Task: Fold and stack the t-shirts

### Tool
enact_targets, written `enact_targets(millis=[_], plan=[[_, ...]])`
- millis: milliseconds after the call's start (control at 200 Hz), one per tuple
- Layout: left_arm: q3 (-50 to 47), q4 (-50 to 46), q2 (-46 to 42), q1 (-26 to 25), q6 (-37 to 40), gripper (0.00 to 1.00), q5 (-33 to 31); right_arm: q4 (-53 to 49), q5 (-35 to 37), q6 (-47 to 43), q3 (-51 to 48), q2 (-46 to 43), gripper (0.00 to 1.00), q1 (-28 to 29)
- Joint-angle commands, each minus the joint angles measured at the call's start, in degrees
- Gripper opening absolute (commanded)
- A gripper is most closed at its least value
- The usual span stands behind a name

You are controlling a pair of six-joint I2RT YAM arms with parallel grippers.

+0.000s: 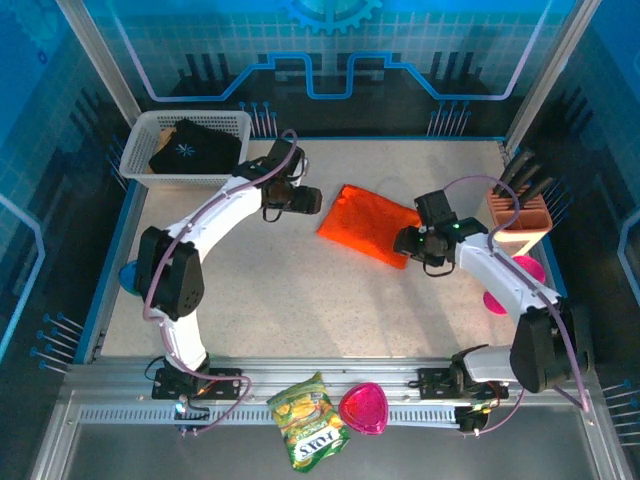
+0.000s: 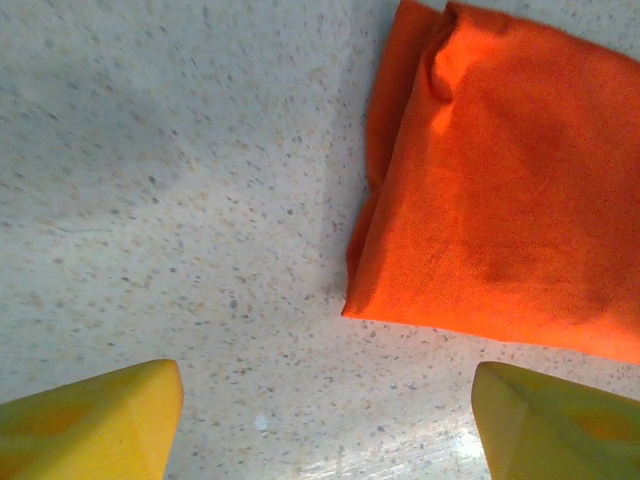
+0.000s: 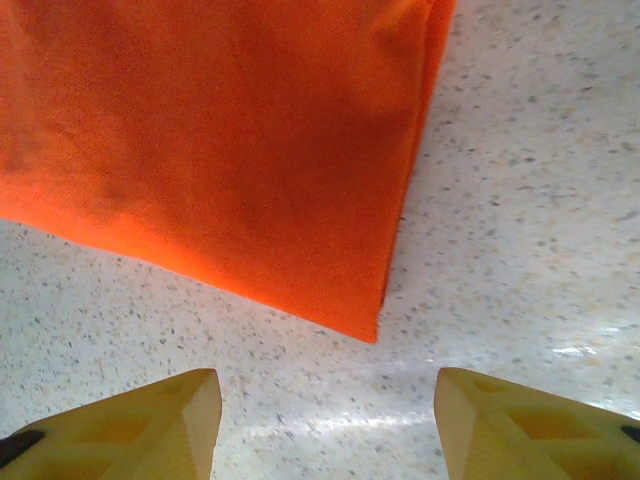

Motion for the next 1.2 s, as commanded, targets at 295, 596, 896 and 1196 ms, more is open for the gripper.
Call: enact_targets(millis=[295,596,896,1196], plan=[[18.78,-4.11,20.47,-3.08,-1.52,0.75,5.91,10.90,6.38,7.75,-2.18,9.51,0.58,0.53],[28.33,-9.70,29.85,-3.93,-0.24,0.63,3.96,12.89,5.67,8.57,-2.60,15.65,0.59,-0.50],[35.33,-14.42,36.41,-5.54,0.23,0.63,0.48,15.99,4.07,7.35,-2.29,19.25,0.53,-0.72],[35.93,-18.88,39.62,-6.84,-0.32,0.41,-4.11,15.46,2.24,3.97,0.14,21.41,0.29,-1.28]])
